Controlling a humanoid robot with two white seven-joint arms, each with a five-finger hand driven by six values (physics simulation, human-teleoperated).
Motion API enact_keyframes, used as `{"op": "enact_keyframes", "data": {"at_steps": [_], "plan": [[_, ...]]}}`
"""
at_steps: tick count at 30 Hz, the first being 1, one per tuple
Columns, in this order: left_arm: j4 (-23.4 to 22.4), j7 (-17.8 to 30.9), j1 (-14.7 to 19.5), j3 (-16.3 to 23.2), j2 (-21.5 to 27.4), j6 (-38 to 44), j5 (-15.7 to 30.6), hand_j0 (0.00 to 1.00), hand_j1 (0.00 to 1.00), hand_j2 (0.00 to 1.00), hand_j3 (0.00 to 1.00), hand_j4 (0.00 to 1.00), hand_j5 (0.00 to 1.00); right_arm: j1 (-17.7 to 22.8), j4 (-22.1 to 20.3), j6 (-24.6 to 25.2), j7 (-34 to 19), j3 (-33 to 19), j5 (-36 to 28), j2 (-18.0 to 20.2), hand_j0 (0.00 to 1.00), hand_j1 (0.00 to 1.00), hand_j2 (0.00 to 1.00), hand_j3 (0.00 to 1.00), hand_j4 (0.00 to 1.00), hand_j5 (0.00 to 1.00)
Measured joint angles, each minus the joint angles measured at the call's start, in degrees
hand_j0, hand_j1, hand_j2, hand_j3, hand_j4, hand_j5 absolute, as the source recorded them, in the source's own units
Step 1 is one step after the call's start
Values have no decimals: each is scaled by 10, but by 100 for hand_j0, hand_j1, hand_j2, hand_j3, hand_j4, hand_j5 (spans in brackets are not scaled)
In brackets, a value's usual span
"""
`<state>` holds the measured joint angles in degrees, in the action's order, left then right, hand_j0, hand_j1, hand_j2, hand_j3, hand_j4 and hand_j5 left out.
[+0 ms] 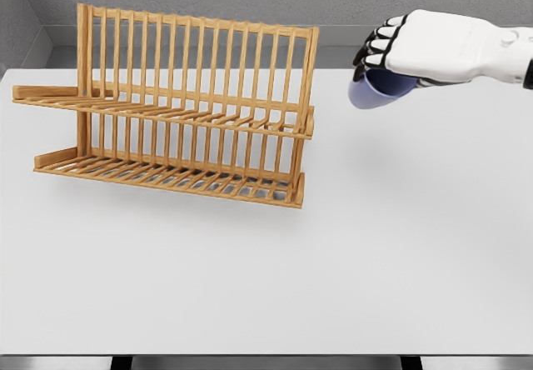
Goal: Right arm put cup on second shelf
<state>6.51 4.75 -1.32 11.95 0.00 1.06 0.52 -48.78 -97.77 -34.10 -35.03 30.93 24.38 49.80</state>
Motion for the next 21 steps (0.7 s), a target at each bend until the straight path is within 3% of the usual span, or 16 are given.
{"op": "enact_keyframes", "data": {"at_steps": [7,21], "plan": [[0,0,0,0,0,0,0,100,100,100,100,100,100,-9,-21,0,0,3,0,-11,61,61,61,61,61,61],[0,0,0,0,0,0,0,100,100,100,100,100,100,-34,-26,1,0,24,-2,-72,62,62,62,62,62,62]]}}
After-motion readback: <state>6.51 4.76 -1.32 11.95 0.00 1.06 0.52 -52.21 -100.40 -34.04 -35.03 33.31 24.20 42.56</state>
